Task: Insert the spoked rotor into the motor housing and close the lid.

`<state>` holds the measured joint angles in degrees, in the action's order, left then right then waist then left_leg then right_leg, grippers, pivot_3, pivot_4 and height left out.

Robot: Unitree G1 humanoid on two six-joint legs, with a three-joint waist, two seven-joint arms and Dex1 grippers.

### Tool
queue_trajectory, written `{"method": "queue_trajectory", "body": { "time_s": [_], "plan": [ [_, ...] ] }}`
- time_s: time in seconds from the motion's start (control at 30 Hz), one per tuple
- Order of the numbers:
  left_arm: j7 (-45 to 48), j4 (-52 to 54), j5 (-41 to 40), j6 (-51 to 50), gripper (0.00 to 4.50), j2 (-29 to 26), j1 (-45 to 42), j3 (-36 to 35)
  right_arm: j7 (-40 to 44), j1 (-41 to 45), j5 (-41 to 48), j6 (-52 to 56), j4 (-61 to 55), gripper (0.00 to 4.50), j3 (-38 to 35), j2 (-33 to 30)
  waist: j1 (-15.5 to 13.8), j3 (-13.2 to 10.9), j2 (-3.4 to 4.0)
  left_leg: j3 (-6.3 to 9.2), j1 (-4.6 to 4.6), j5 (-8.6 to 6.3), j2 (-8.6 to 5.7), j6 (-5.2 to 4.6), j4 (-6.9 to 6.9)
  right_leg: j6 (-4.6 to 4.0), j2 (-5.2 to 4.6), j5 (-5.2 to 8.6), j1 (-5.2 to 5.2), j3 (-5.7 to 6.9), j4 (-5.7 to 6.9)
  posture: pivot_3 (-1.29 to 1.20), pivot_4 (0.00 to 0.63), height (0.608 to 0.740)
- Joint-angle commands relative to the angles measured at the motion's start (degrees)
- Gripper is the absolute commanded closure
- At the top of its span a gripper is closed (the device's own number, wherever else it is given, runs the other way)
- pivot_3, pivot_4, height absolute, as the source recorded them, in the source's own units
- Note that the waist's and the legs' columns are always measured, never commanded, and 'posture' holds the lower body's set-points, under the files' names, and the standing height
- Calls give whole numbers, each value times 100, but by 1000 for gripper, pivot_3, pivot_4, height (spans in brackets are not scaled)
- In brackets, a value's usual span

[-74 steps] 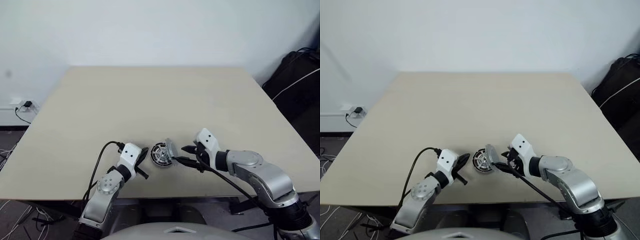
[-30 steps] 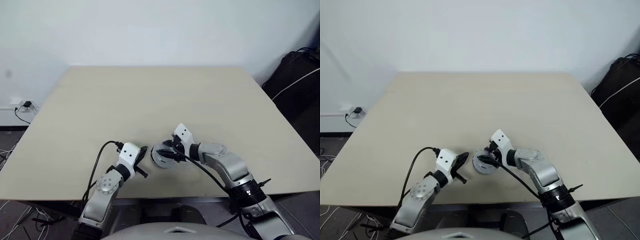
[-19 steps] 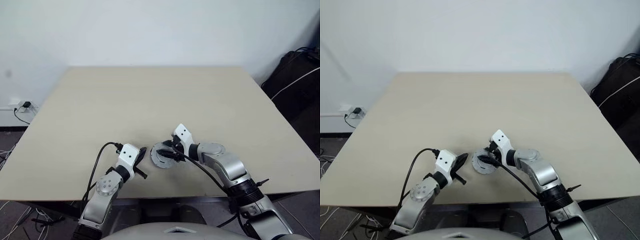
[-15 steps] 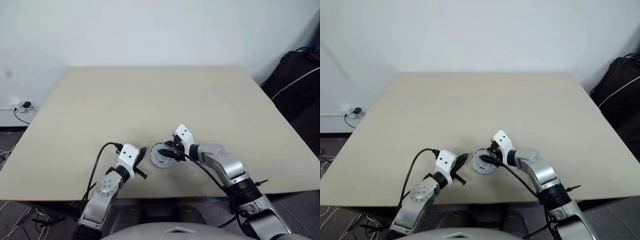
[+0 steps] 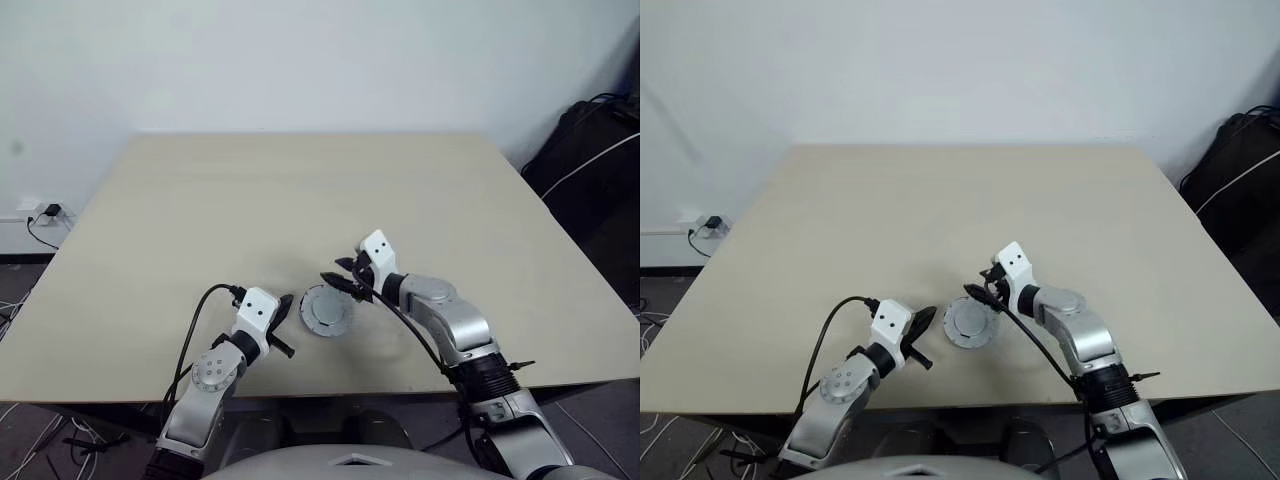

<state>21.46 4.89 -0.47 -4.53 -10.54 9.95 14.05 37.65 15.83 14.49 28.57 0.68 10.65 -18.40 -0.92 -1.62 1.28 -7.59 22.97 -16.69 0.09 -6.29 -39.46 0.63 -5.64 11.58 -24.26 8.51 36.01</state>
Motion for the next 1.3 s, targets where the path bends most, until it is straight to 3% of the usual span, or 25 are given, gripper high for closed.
{"method": "queue_trajectory", "body": {
  "time_s": [0.03,0.13,0.27,0.7,1.27,1.3],
  "plan": [
    [26,106,-29,151,4500,3,-52,-9,320,-128,-32,-560,-367,1886,-67,-228,-1,0,0,0,0,0,0,0,1,4,0,2,0,0,0,0,0,740],
    [29,111,-24,163,4500,1,-29,3,684,-279,102,-709,-378,1339,-47,-385,2,0,-1,0,0,0,0,-1,1,12,0,7,0,0,-1,0,0,740],
    [40,131,-24,145,4500,-13,-12,6,991,-357,102,-814,-276,30,33,-470,5,0,0,0,0,0,1,-1,0,11,0,7,0,0,0,0,0,740],
    [8,242,-27,75,4500,-53,67,-35,1458,-557,-64,-793,-304,30,523,-566,-17,-1,-1,0,0,-3,1,-5,0,-2,-1,-1,0,-1,-1,0,0,740],
    [-29,546,-42,-138,4500,-40,106,2,1326,-403,-204,-905,378,30,532,-342,-16,0,-1,0,0,-1,2,-2,0,1,0,2,0,-1,-1,0,0,740],
    [-32,554,-40,-149,4500,-37,104,4,1302,-409,-205,-907,358,417,515,-333,-16,-1,0,0,0,-1,2,-2,0,1,0,2,0,-1,-1,0,0,740]
  ]
}}
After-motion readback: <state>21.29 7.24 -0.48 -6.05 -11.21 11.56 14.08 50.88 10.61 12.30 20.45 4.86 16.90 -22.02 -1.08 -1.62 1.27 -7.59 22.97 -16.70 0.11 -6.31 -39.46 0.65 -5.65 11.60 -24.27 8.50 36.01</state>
